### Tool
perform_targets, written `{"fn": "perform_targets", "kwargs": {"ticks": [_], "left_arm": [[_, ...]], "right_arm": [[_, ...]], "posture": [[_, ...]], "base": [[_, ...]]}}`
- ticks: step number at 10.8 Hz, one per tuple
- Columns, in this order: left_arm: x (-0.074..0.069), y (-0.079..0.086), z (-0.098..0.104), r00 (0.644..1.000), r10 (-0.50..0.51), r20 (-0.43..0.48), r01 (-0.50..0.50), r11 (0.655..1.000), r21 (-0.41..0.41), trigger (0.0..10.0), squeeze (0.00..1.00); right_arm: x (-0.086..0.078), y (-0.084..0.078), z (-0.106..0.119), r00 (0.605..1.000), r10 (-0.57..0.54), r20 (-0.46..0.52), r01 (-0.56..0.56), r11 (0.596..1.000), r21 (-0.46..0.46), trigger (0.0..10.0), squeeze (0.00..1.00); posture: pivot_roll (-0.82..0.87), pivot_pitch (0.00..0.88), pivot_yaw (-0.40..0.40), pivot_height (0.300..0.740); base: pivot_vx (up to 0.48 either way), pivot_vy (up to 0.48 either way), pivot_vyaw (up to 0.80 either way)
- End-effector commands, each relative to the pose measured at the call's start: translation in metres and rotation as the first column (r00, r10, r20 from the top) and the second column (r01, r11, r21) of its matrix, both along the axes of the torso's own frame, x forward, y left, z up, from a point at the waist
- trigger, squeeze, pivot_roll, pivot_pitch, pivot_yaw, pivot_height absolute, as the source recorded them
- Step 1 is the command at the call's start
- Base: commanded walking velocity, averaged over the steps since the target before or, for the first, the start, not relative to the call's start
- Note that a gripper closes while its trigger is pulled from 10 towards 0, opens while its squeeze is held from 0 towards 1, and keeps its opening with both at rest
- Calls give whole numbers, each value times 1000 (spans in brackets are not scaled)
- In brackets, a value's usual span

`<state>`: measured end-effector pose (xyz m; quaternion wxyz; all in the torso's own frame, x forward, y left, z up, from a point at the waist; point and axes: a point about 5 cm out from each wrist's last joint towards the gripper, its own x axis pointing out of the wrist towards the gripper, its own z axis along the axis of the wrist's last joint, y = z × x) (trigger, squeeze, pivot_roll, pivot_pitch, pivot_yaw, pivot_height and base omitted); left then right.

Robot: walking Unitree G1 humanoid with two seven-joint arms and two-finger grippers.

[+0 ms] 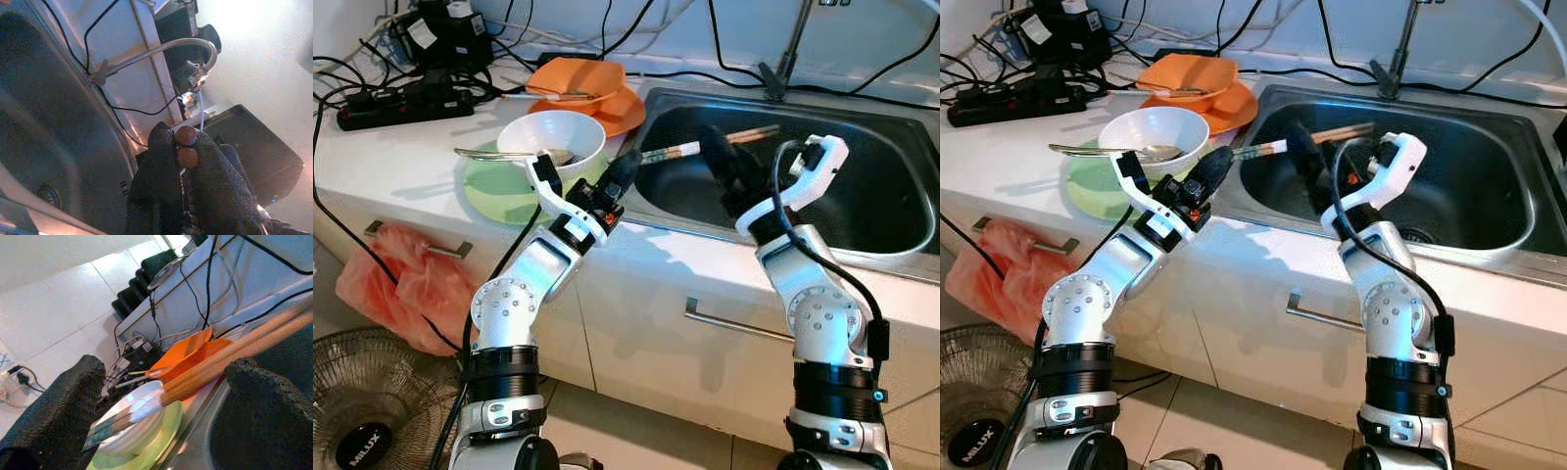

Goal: Kitchen organization

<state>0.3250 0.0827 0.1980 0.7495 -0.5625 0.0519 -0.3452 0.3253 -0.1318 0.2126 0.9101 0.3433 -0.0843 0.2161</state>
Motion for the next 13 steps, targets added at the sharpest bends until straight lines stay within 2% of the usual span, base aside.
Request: {"fn": "perform_targets", "kwargs": {"ticks": [1, 4, 6, 7, 8, 10, 13], "left_arm": [[-4, -4, 7, 999, -36, 25, 37, 999, -16, 0, 0], [-3, 3, 17, 999, -1, 54, 4, 998, -63, 0, 0], [-7, -1, 17, 997, -43, 57, 47, 997, -64, 0, 0], [-11, -3, 15, 997, -60, 52, 63, 996, -59, 0, 0], [-13, -3, 13, 996, -81, 47, 83, 995, -47, 0, 0], [-18, -5, 8, 992, -122, 32, 123, 992, -37, 0, 0], [-16, 1, 6, 996, -93, 10, 93, 995, -44, 0, 0]], "right_arm": [[3, 1, 8, 1000, -4, 23, 4, 1000, 26, 10000, 0], [4, 8, 5, 1000, 19, -2, -19, 998, 53, 10000, 0], [6, 10, 2, 1000, 18, -18, -17, 996, 84, 10000, 0], [9, 10, 4, 1000, 8, -10, -7, 995, 98, 3098, 0], [10, 8, 5, 1000, -9, -1, 9, 996, 86, 0, 0], [15, 1, 9, 999, -37, 8, 36, 994, 102, 0, 0], [21, -6, 18, 997, -75, 29, 71, 990, 125, 0, 0]], "posture": [[162, 17, 51, 740], [170, 18, 48, 740], [171, 19, 49, 740], [171, 18, 52, 740], [174, 20, 50, 740], [174, 20, 50, 740], [173, 21, 46, 740]], "base": [[0, 0, 0], [0, 0, 0], [0, 0, 0], [0, 0, 0], [0, 0, 0], [0, 0, 0], [0, 0, 0]]}}
